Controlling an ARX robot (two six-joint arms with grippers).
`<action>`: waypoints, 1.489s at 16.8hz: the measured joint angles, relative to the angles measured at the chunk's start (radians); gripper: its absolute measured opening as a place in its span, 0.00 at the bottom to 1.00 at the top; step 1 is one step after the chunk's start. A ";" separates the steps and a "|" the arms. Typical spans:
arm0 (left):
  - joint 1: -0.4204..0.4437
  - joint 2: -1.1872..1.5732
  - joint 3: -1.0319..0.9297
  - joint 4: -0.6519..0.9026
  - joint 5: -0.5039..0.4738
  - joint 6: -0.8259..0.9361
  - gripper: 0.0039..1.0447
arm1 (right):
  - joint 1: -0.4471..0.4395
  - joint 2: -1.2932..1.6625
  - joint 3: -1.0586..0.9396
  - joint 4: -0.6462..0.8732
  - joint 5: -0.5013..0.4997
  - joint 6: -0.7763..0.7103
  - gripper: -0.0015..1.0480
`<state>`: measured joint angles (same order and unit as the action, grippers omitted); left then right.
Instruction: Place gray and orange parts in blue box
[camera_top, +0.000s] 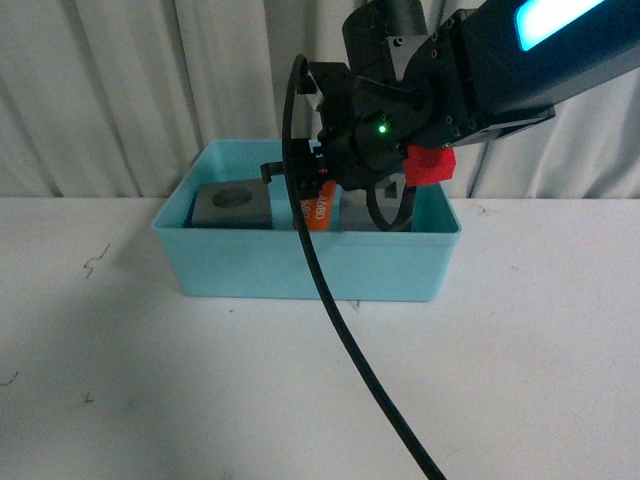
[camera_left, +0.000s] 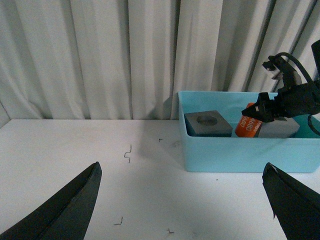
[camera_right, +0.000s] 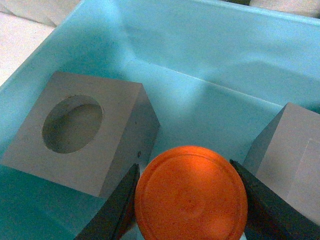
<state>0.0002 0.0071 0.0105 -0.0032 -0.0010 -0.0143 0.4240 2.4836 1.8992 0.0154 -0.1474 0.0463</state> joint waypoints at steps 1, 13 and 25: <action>0.000 0.000 0.000 0.000 0.000 0.000 0.94 | 0.000 0.013 0.021 -0.011 0.004 0.006 0.45; 0.000 0.000 0.000 0.000 0.000 0.000 0.94 | -0.010 -0.032 -0.068 0.097 0.004 0.040 0.93; 0.000 0.000 0.000 0.000 0.000 0.000 0.94 | -0.403 -1.226 -1.291 0.208 0.115 0.029 0.94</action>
<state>0.0002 0.0071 0.0105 -0.0032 -0.0006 -0.0143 0.0208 1.2575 0.6079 0.2230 -0.0326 0.0750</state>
